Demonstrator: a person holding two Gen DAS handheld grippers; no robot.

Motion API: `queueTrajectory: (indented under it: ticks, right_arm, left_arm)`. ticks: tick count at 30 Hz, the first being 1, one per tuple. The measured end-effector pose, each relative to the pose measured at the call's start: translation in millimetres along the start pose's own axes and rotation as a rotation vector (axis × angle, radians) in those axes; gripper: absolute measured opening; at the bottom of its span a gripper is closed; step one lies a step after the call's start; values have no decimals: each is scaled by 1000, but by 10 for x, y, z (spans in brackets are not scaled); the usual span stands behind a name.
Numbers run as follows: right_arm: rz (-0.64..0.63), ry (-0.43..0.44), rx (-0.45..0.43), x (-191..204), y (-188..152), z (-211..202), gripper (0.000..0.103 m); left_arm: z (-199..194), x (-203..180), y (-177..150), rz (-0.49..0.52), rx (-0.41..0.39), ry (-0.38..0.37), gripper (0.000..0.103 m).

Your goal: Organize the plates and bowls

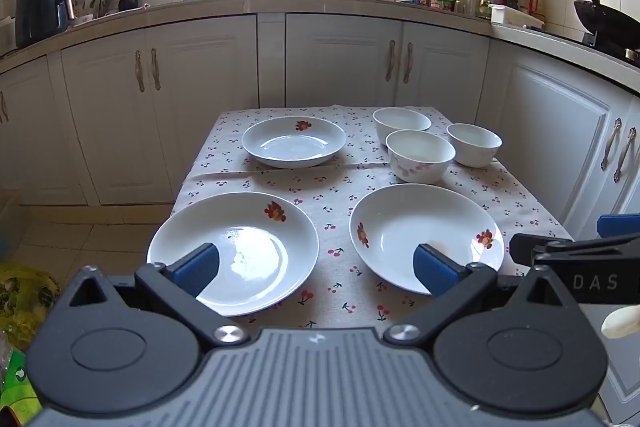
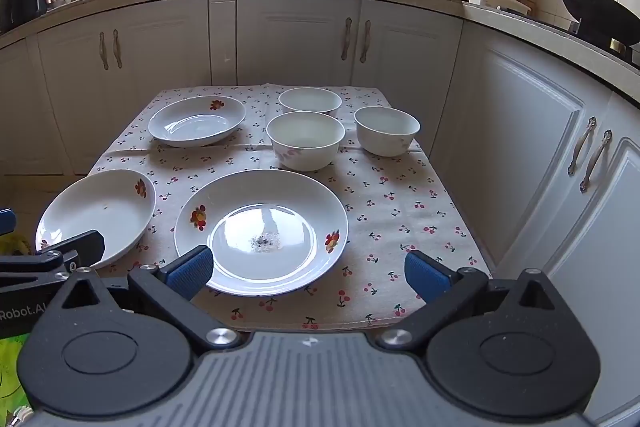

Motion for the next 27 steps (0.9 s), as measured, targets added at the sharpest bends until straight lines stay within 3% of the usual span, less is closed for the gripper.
queueTrajectory:
  ticks: [27]
  right_arm:
    - [-2,-2,-7,15,6,-5,103]
  left_arm:
    - [-40,6,2,5,-24,7,102]
Point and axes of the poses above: each gripper's, at about its wrist camera, not at the fingertips, and z roughly the way its jaws point, x to its left, y to its top, the point moved 4 cm from there along z, roughly the way its jaws point, and after that the axes turned 12 degrees about y, right-handed, at the moved point
